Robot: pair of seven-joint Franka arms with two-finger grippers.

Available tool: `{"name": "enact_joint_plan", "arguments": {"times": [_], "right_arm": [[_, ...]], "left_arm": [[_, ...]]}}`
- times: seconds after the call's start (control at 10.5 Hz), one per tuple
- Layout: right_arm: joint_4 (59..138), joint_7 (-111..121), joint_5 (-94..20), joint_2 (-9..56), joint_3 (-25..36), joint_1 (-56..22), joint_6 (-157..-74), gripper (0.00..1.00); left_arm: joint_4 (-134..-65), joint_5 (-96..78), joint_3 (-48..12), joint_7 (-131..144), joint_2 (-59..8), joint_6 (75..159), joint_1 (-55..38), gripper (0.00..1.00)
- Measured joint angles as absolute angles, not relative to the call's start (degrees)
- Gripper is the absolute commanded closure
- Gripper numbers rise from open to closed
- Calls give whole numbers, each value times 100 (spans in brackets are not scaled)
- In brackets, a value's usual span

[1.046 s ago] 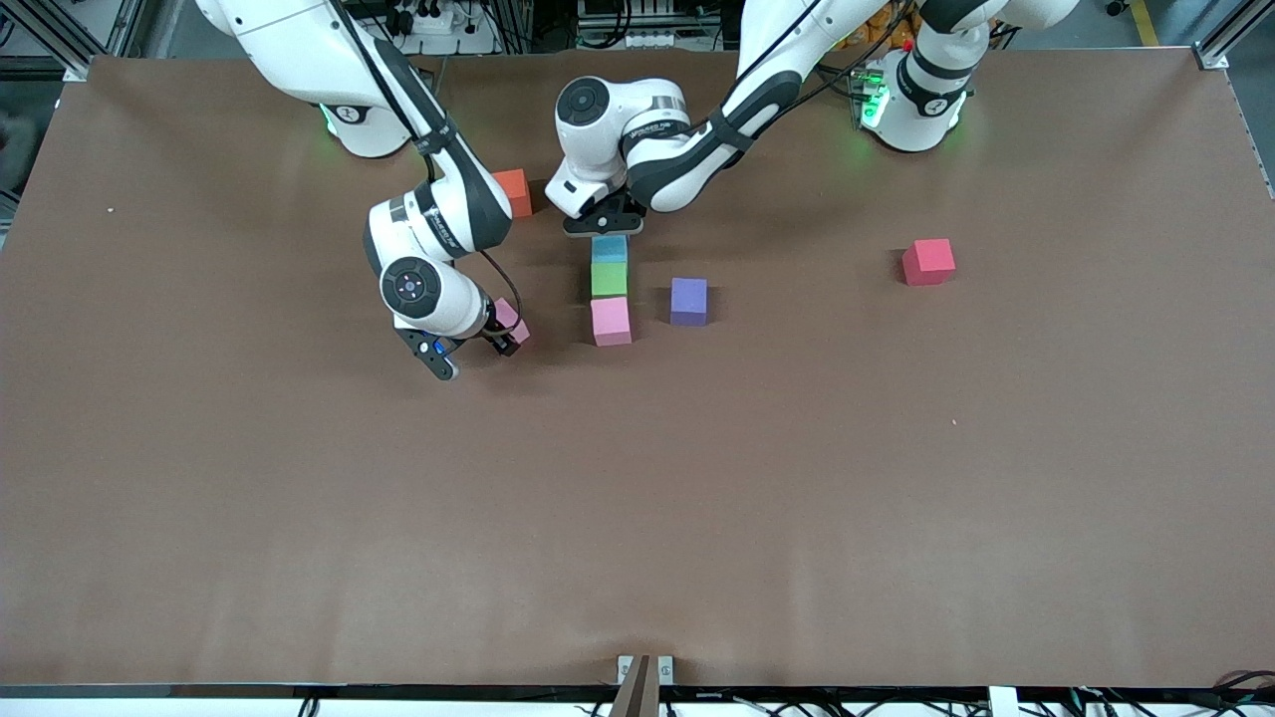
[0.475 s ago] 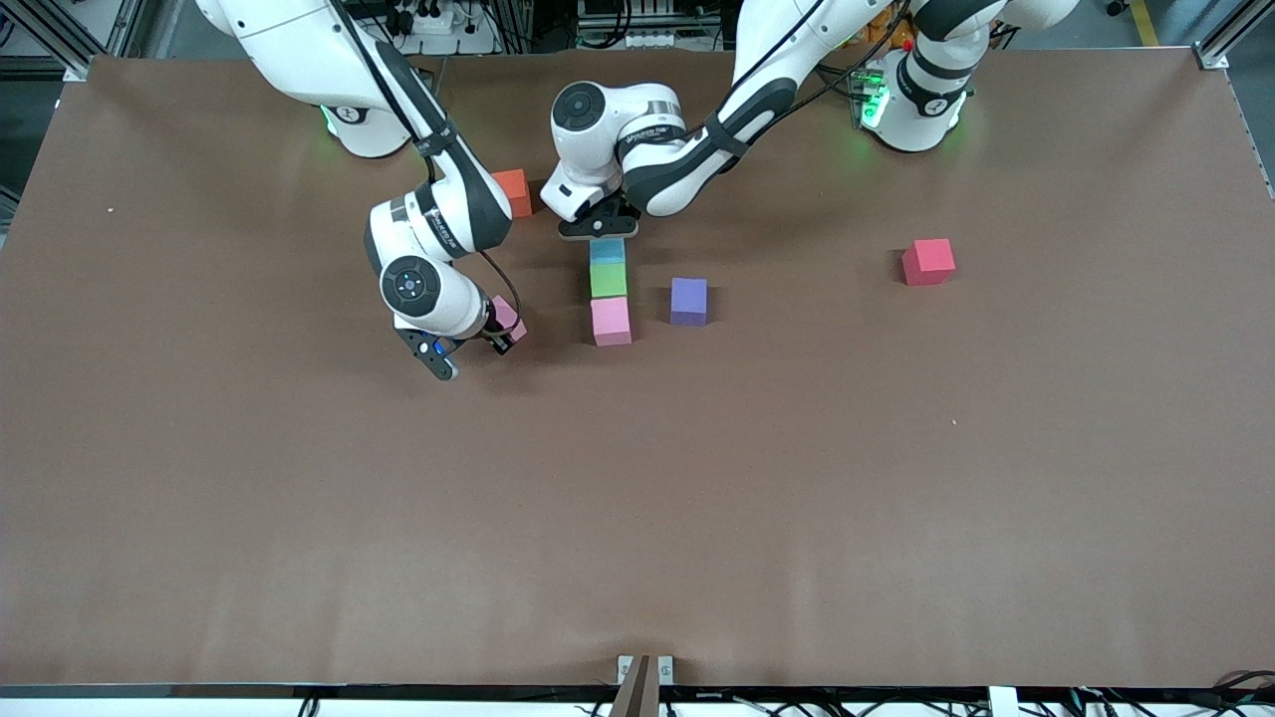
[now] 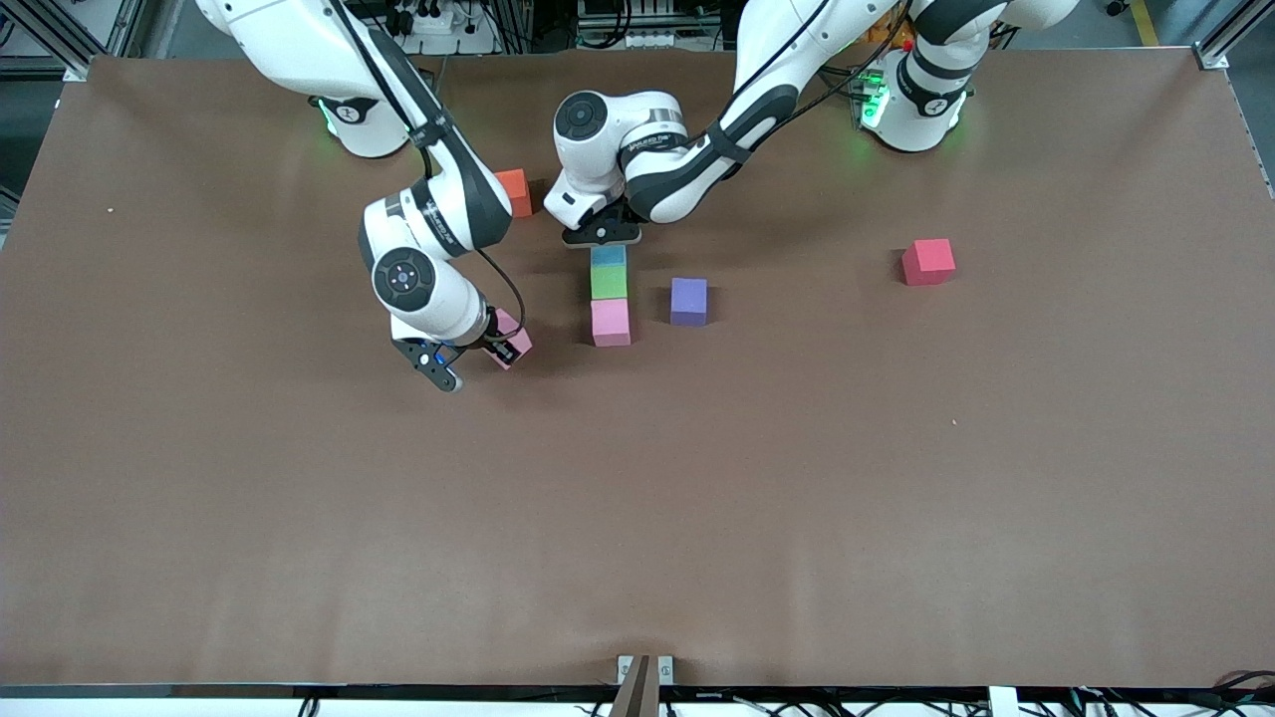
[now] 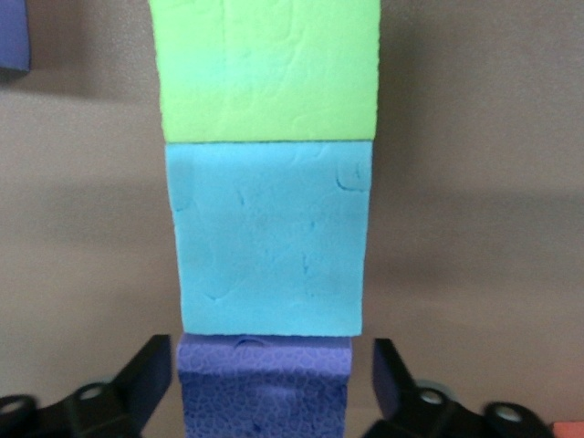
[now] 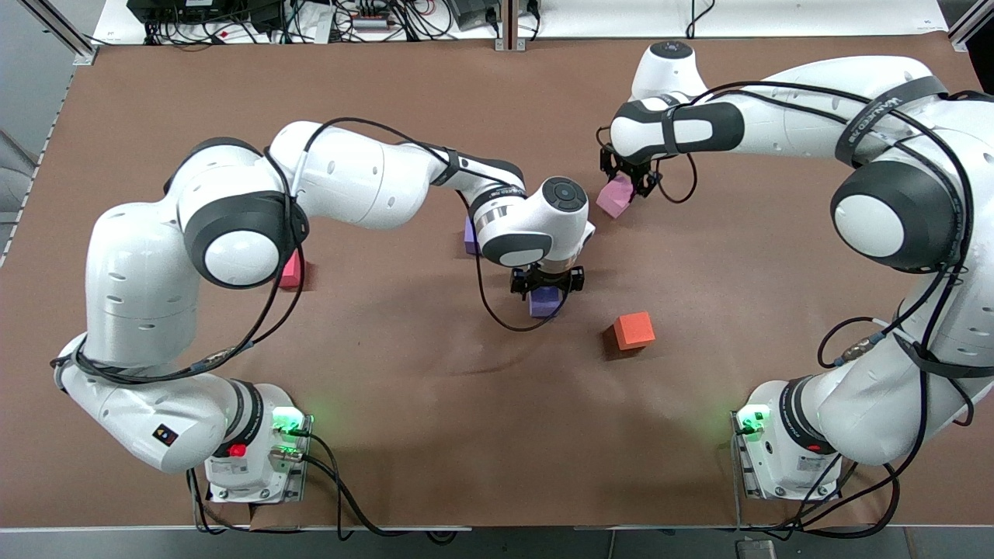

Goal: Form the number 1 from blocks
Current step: 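Release the purple block with the left gripper while the right lifts pink, then withdraw the left gripper while the right gripper carries pink to the column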

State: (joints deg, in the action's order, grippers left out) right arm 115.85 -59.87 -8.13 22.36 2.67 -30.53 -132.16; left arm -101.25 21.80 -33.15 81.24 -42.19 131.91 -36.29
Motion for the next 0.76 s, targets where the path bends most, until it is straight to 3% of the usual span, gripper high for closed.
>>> {"name": "enact_joint_plan", "arguments": {"times": [0.38, 0.76], "right_arm": [[11244, -5164, 28, 2151, 285, -2971, -13225, 52], [10916, -4484, 43, 2152, 293, -2964, -13484, 52]], "left_arm": [[-9997, 2180, -3333, 8246, -4093, 12838, -3752, 0], [-9940, 2132, -3350, 8317, -3357, 11983, -3718, 0]]}}
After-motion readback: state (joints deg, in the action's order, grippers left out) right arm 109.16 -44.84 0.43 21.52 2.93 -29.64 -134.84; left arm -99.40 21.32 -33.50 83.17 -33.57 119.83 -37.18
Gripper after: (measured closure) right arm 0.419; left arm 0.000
